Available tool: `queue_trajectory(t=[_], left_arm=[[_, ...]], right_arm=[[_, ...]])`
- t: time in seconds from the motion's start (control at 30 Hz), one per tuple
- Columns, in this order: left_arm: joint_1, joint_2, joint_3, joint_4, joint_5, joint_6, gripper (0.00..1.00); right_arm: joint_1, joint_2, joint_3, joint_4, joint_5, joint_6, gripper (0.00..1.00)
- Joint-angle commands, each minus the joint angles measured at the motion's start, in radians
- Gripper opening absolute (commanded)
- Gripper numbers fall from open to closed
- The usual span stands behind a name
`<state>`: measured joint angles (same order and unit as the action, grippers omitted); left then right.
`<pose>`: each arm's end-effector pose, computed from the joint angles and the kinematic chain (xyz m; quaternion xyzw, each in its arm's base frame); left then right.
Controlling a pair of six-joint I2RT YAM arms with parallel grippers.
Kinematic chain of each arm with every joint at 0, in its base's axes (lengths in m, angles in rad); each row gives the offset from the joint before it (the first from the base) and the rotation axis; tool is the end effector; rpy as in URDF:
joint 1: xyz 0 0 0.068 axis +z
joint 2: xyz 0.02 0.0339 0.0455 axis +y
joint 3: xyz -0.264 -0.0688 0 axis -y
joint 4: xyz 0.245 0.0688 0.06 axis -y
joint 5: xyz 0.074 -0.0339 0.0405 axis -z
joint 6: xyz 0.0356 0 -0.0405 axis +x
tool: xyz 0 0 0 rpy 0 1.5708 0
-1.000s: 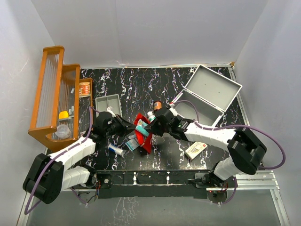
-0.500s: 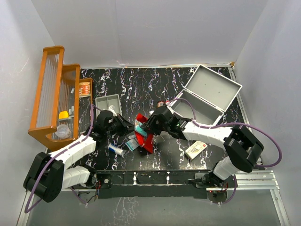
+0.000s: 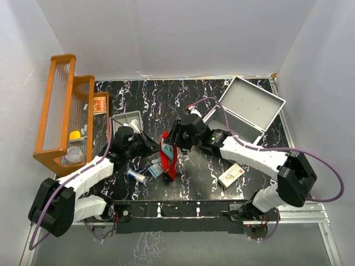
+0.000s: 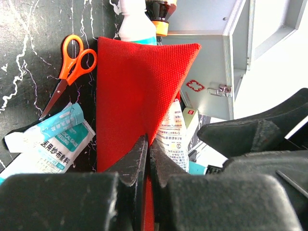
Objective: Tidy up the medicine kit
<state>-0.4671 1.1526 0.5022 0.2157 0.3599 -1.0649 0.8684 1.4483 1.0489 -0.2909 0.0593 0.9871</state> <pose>0.2099 -0.1199 0.2090 -0.1522 0.8209 -0.4757 0.2769 0.2092 0.2438 0.2658 0.0662 0.9019 0.3248 0.2769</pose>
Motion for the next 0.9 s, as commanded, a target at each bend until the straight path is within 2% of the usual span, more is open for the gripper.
queue_trajectory(t=[0.0, 0.23, 0.5, 0.57, 0.73, 0.87], left_arm=[[-0.002, 0.0, 0.047, 0.001, 0.04, 0.045, 0.0], [-0.002, 0.011, 0.042, 0.029, 0.07, 0.042, 0.0], [-0.003, 0.029, 0.039, 0.07, 0.105, 0.034, 0.0], [-0.002, 0.031, 0.036, 0.078, 0.107, 0.029, 0.0], [-0.002, 0.028, 0.029, 0.087, 0.091, 0.022, 0.0], [-0.002, 0.03, 0.031, 0.093, 0.083, 0.023, 0.0]], right_arm=[[0.001, 0.019, 0.082, -0.033, -0.071, -0.173, 0.48], [0.002, 0.09, 0.159, -0.066, -0.139, -0.234, 0.51], [0.009, 0.184, 0.293, -0.269, -0.081, -0.252, 0.46], [0.013, 0.193, 0.316, -0.312, -0.059, -0.252, 0.39], [0.017, 0.172, 0.331, -0.355, -0.014, -0.252, 0.14], [0.017, 0.143, 0.32, -0.35, -0.023, -0.245, 0.05]])
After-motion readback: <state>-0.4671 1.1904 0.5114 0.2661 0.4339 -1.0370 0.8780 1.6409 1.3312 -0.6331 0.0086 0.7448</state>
